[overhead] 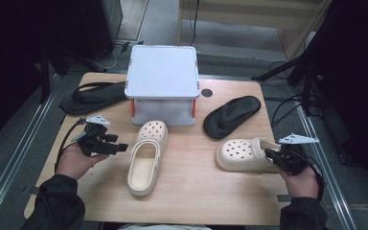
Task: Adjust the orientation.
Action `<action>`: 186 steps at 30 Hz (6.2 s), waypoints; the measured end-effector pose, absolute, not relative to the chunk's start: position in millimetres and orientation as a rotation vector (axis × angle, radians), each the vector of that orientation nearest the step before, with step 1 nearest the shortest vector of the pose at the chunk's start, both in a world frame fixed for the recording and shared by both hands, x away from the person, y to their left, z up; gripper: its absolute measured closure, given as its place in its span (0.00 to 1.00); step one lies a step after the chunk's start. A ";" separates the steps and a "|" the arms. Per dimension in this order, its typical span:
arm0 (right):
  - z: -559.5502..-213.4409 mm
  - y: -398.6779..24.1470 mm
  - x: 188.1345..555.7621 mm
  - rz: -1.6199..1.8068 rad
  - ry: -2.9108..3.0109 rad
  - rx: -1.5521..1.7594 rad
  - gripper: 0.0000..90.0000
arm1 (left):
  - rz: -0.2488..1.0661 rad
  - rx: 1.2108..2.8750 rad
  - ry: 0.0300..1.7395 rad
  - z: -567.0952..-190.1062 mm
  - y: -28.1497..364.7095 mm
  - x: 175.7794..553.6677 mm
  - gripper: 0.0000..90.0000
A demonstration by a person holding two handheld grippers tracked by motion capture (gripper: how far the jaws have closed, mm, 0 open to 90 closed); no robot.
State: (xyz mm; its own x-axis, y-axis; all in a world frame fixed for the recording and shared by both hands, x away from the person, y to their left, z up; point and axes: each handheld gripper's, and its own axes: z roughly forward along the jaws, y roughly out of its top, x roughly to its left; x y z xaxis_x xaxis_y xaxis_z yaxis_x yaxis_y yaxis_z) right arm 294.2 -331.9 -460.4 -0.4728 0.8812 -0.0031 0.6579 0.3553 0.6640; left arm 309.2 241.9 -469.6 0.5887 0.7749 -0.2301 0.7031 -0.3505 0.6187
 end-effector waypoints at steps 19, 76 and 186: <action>-456.5 -292.1 279.6 0.859 2.386 1.298 1.00 | 0.130 2.125 1.170 -469.8 241.8 308.9 0.42; -482.4 -290.3 304.3 1.037 2.500 1.222 0.75 | 0.123 2.116 1.170 -470.1 240.0 309.6 0.43; -487.0 -157.1 320.9 1.147 2.468 1.325 1.00 | -0.073 2.234 1.034 -493.2 203.3 307.4 0.99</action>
